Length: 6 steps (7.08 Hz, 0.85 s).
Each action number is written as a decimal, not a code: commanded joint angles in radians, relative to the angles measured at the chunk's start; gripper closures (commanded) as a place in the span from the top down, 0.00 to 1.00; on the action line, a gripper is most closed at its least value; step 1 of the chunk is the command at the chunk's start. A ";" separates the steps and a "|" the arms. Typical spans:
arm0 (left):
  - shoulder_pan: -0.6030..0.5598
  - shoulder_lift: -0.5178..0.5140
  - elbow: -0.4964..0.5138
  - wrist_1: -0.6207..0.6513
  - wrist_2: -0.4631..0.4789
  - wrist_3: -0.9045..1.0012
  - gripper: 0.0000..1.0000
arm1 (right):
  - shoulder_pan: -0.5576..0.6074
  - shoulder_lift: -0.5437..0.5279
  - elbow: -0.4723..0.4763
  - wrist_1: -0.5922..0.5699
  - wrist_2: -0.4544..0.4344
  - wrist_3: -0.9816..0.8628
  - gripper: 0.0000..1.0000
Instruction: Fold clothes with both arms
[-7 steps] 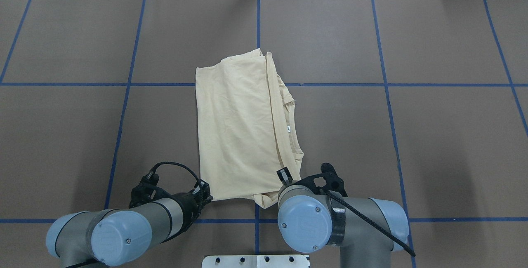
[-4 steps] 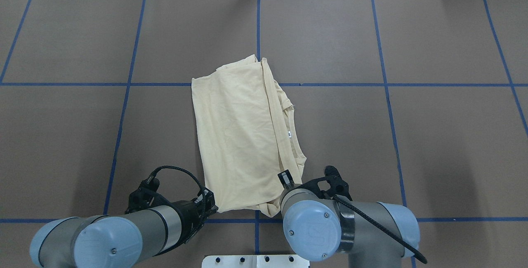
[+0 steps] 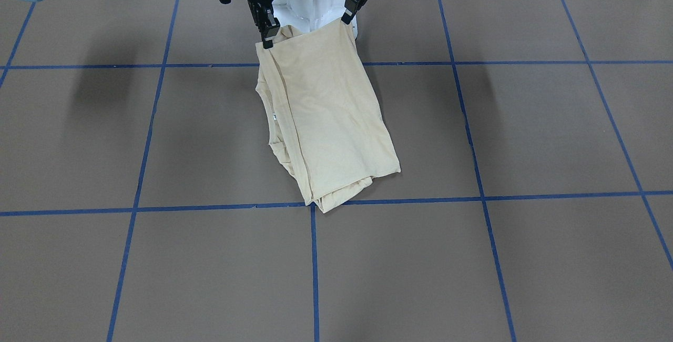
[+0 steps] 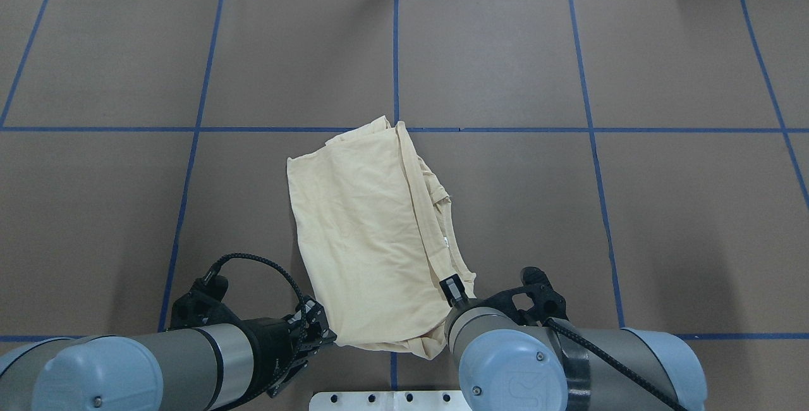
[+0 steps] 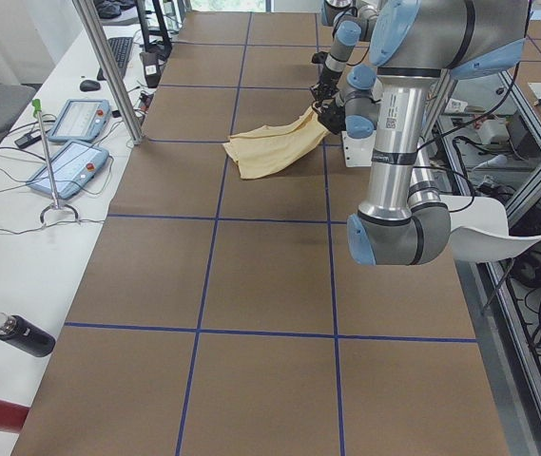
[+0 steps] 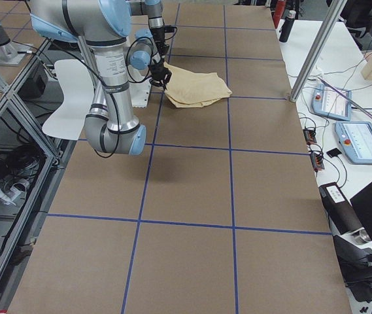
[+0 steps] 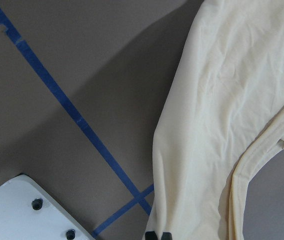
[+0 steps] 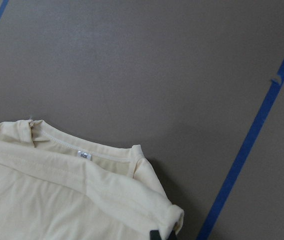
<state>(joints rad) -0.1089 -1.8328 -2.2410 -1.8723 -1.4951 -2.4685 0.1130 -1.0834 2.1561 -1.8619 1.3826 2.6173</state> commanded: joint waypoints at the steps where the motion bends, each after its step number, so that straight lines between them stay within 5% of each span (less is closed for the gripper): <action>1: -0.085 -0.008 -0.003 0.002 -0.029 0.113 0.00 | 0.136 0.071 -0.024 -0.020 0.115 -0.118 0.00; 3: -0.252 -0.019 0.047 0.005 -0.151 0.212 0.00 | 0.265 0.191 -0.175 -0.010 0.176 -0.242 0.00; 6: -0.349 -0.092 0.208 -0.013 -0.154 0.301 0.00 | 0.382 0.324 -0.454 0.151 0.265 -0.317 0.00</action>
<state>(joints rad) -0.4103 -1.8826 -2.1055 -1.8797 -1.6461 -2.1856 0.4486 -0.8129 1.8204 -1.7650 1.6270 2.3519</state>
